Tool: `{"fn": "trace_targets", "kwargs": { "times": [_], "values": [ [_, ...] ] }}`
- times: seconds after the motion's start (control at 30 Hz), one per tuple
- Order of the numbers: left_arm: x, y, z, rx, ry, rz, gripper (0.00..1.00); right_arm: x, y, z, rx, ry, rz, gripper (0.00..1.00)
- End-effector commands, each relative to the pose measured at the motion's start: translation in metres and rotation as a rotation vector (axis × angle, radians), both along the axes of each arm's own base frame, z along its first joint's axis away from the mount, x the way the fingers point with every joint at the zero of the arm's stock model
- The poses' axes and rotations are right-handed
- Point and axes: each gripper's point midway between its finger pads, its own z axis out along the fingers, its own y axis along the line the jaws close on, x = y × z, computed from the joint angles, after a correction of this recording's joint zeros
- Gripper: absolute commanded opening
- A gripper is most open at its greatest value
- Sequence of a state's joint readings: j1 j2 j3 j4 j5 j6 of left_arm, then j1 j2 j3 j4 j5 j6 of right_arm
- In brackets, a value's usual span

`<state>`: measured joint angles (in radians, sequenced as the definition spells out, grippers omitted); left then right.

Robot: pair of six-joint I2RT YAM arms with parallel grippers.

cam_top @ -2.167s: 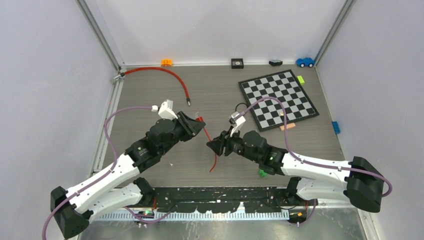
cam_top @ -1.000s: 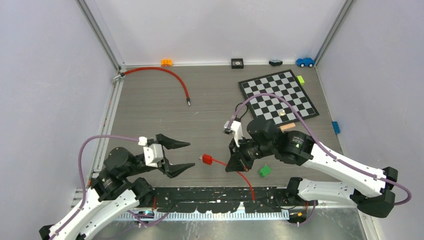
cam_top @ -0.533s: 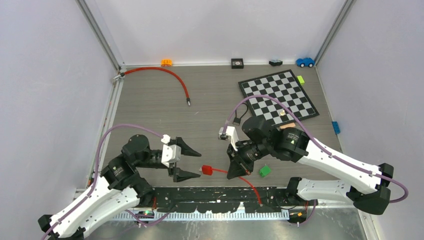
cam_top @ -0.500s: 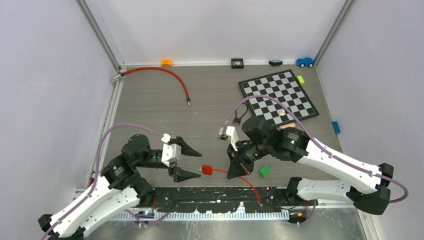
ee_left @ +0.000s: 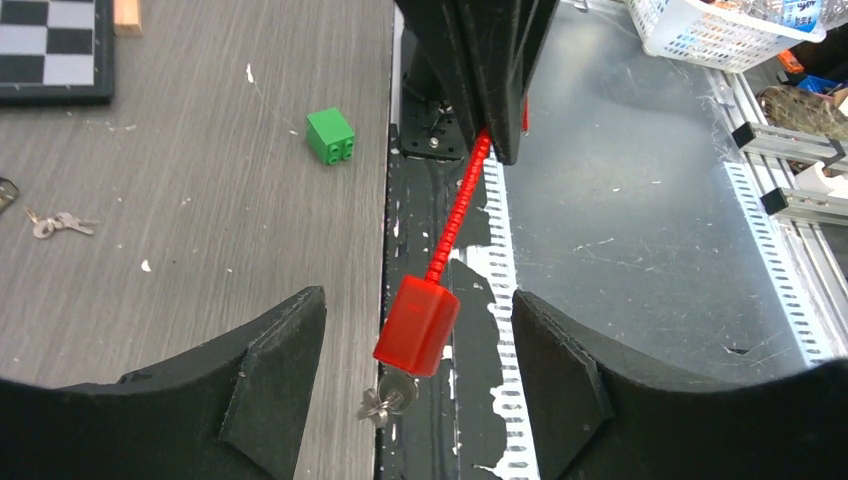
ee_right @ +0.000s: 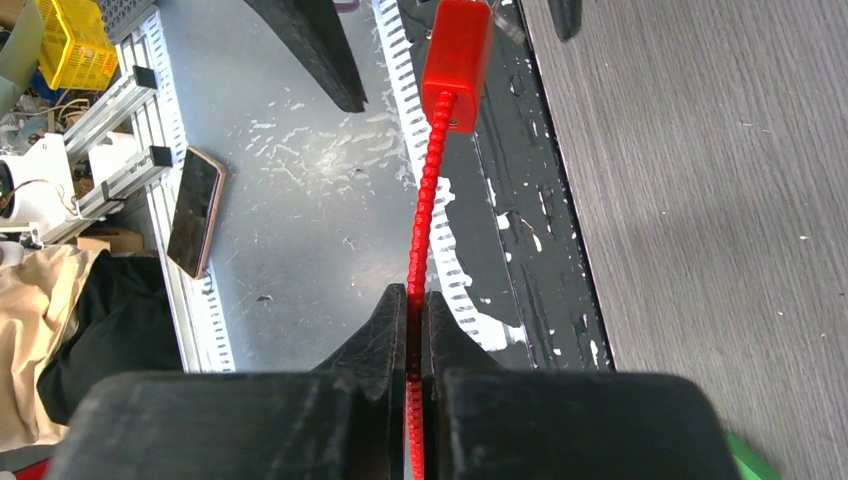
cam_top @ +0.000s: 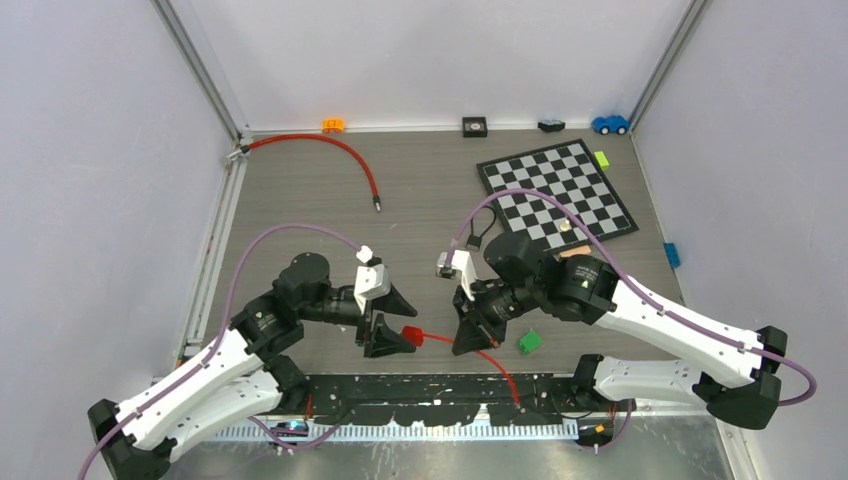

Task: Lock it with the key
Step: Pick up the lock from the center of the board.

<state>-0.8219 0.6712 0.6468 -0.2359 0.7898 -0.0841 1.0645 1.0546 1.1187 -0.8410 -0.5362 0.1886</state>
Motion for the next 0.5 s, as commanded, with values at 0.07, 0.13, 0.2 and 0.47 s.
{"fn": "trace_targets", "kwargs": {
  "times": [0.07,0.13,0.2,0.47],
  "values": [
    [0.0,-0.008,0.008,-0.017,0.012,-0.039,0.68,0.002,0.012,0.018,0.089,-0.046,0.029,0.01],
    [-0.006,-0.009,0.007,-0.015,0.009,-0.089,0.64,0.002,0.012,0.016,0.08,-0.044,0.031,0.01],
    [-0.01,-0.009,0.006,-0.002,0.013,-0.133,0.56,0.002,0.012,0.014,0.071,-0.039,0.033,0.01],
    [-0.014,-0.006,-0.004,0.092,0.017,-0.198,0.5,0.003,0.011,0.009,0.052,-0.045,0.048,0.01]
  ]
}}
